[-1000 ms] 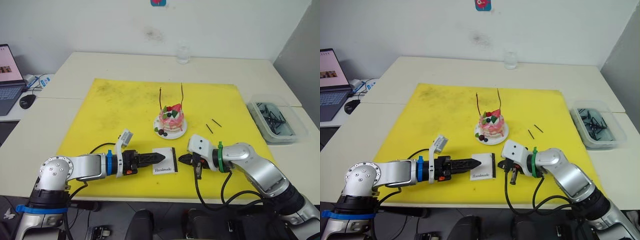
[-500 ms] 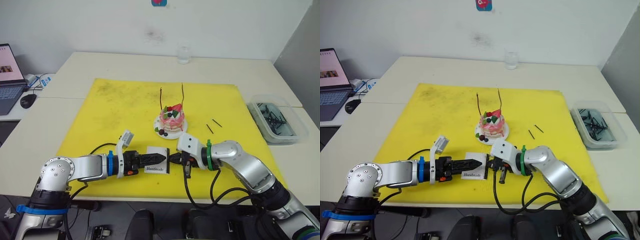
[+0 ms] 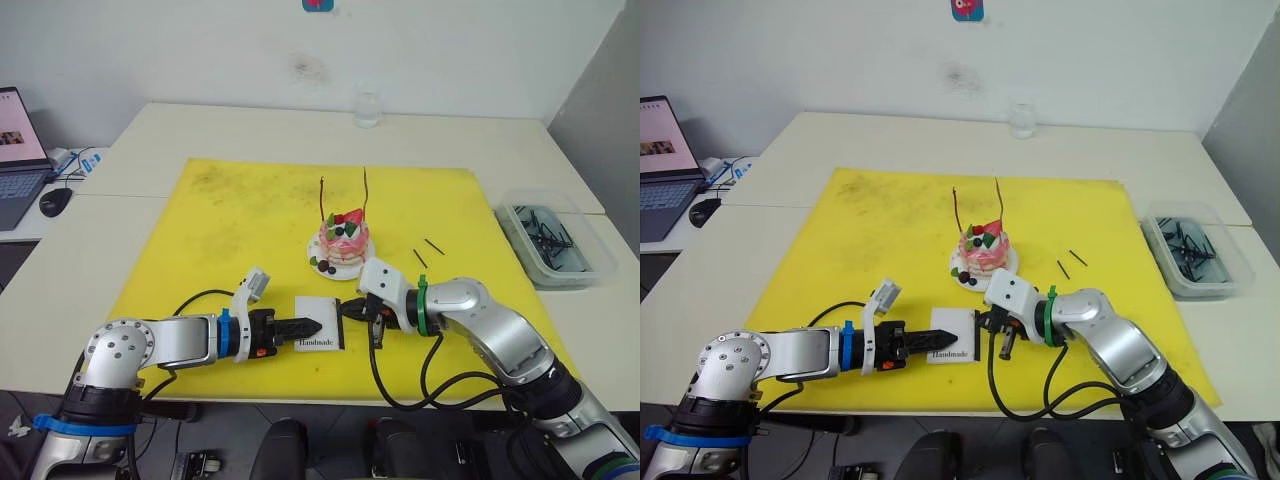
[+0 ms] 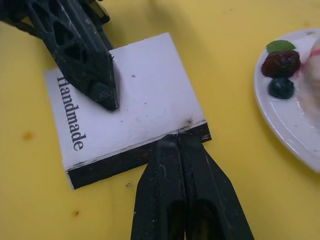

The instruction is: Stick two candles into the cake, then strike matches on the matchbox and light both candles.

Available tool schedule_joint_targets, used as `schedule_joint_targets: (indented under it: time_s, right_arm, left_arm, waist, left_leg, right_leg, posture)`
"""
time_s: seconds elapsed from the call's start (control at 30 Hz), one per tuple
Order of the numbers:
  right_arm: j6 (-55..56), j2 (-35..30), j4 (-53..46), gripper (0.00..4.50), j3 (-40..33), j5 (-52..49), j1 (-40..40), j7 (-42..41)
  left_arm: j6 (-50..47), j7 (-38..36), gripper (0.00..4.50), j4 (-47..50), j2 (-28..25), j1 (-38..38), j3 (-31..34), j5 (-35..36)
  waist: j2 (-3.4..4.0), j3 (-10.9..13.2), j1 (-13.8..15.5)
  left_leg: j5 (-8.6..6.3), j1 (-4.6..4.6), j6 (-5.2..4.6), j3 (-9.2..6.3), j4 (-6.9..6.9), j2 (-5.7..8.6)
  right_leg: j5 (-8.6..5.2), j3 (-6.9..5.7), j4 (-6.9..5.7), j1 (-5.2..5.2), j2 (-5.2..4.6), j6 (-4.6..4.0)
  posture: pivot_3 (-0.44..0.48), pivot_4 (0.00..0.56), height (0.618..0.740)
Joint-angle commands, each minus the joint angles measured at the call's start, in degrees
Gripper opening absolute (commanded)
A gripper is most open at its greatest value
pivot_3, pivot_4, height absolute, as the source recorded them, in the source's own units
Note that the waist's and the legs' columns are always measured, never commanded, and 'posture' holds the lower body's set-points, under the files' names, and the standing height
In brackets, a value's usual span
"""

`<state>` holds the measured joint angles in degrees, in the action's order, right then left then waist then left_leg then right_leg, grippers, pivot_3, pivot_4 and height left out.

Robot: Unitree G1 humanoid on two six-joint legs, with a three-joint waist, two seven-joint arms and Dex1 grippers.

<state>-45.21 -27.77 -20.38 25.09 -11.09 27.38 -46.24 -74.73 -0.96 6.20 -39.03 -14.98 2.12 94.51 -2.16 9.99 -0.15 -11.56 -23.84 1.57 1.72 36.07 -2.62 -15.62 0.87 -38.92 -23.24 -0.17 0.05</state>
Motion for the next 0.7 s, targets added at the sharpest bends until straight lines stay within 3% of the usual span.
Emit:
schedule_joint_targets:
  time_s: [0.03, 0.3, 0.43, 0.7]
  right_arm:
    - [-1.3, 0.1, -3.5, 0.00, -4.2, -2.1, 0.4, 0.9]
    - [-5.5, -5.9, -8.3, 0.00, -12.9, -6.6, -0.9, 0.0]
    - [-6.6, -11.9, -10.4, 0.00, -18.5, -8.6, -4.6, -1.1]
    - [-6.8, -17.0, -12.9, 0.00, -20.7, -10.8, -10.0, -1.4]
  left_arm:
    - [-0.7, -0.9, 0.02, 1.7, -1.2, -1.4, 0.4, 2.4]
    - [-1.0, -3.3, 0.02, 2.7, -7.4, -7.2, -0.4, 13.2]
    - [2.5, 0.3, 0.02, 3.5, -4.1, -7.9, -5.4, 16.2]
    - [6.9, 5.0, 0.02, 0.3, 4.3, -6.7, -11.0, 10.4]
  waist:
    - [0.00, 0.0, 0.0]
    - [-0.04, 0.0, 0.0]
    - [-0.04, 0.0, 0.2]
    - [-0.10, 0.1, -0.1]
  left_leg:
    - [0.00, 0.00, 0.00, -0.01, 0.00, -0.01]
    - [0.00, -0.04, 0.00, -0.01, 0.00, -0.02]
    - [-0.01, -0.10, 0.00, 0.03, -0.02, 0.06]
    - [0.00, -0.02, -0.01, -0.05, -0.03, -0.01]
  right_leg:
    - [0.00, -0.01, 0.00, -0.01, 0.00, 0.00]
    - [0.00, -0.02, 0.00, -0.04, 0.01, 0.00]
    - [-0.03, 0.00, 0.09, -0.02, -0.09, 0.05]
    - [-0.03, -0.02, -0.02, -0.03, 0.07, 0.06]
  posture:
    - [0.000, 0.150, 0.740]
    - [0.000, 0.150, 0.740]
    - [0.000, 0.150, 0.740]
    - [0.000, 0.150, 0.740]
